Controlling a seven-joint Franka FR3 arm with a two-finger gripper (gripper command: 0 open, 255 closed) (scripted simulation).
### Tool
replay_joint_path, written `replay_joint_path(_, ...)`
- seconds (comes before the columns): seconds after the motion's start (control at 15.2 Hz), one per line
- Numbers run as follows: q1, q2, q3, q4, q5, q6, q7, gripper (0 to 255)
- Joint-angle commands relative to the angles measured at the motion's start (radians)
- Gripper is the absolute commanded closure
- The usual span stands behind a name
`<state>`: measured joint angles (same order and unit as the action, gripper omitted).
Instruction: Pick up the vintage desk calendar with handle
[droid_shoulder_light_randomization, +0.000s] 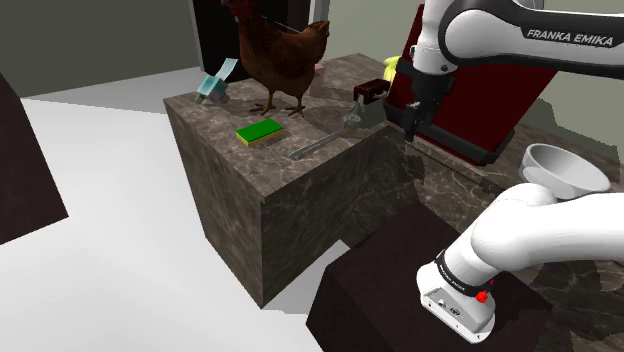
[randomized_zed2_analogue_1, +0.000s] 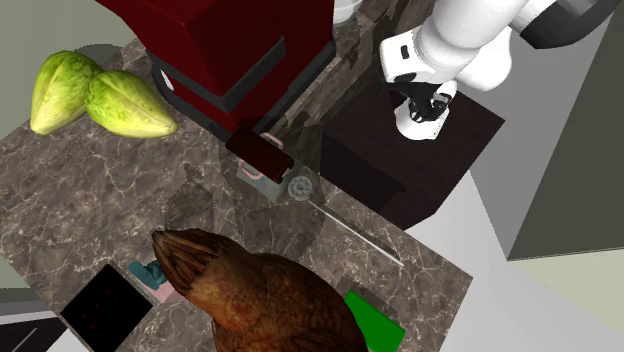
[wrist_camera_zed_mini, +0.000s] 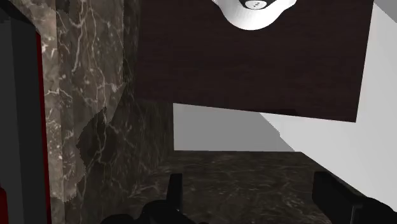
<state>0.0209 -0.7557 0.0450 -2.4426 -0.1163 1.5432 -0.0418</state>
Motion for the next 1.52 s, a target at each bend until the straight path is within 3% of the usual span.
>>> replay_joint_path(0.0, 0.0, 0.0, 0.0, 0.0, 0.0, 0.0, 0.0, 0)
replay_joint_path(0.33, -0.081, 0.227, 0.081, 0.162, 0.053, 0.043, 0.302, 0)
replay_joint_path(0.73, -0.168, 0.486, 0.13, 0.396, 0.065, 0.051, 0.647, 0)
replay_joint_path(1.45, -0.261, 0.883, 0.083, 0.866, 0.051, -0.026, 1.195, 0)
